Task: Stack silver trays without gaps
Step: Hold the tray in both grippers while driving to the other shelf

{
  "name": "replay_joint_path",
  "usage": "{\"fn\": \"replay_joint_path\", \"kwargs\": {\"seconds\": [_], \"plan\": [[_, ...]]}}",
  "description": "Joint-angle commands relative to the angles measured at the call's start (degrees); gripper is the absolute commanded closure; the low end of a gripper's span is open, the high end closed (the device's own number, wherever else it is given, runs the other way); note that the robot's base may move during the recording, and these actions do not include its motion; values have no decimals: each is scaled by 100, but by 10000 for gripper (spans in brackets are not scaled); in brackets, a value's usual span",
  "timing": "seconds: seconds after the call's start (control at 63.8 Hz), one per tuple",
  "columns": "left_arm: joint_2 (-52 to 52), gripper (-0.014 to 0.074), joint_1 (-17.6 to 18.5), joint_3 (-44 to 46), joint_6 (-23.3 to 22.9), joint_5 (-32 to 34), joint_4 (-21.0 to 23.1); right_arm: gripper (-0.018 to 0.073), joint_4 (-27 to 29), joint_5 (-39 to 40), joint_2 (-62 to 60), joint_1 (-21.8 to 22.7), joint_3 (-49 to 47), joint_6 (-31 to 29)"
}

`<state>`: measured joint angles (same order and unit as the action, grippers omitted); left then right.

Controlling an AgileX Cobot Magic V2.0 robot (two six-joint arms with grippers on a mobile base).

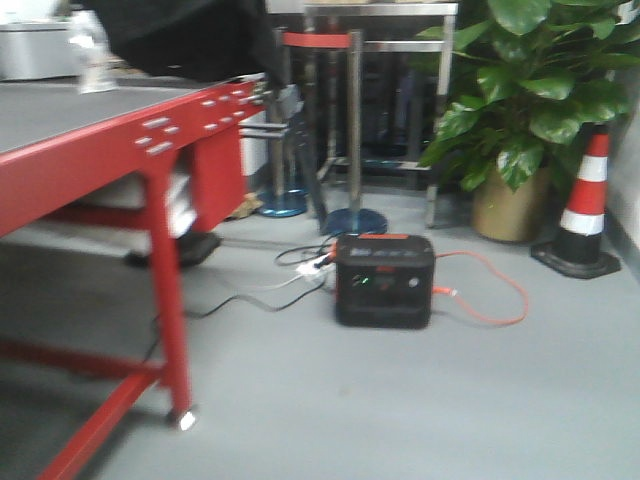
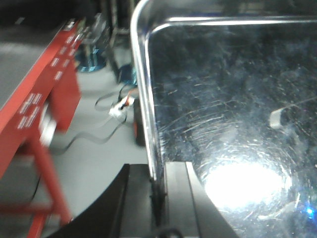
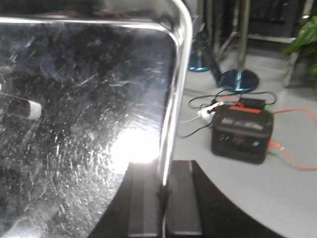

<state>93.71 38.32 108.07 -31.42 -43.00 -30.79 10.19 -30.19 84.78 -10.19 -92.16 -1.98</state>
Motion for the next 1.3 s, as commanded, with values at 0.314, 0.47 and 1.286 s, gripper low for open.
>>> {"fn": "replay_joint_path", "kwargs": {"seconds": [0.314, 0.47, 1.286], "plan": [[-78, 616, -51, 26, 75, 257, -447, 638, -115, 267, -30, 22, -39, -119], [-78, 616, -51, 26, 75, 240, -447, 638, -115, 279, -31, 22, -39, -119], [-78, 616, -104, 26, 75, 208, -447, 638, -115, 279, -19, 22, -39, -119]]}}
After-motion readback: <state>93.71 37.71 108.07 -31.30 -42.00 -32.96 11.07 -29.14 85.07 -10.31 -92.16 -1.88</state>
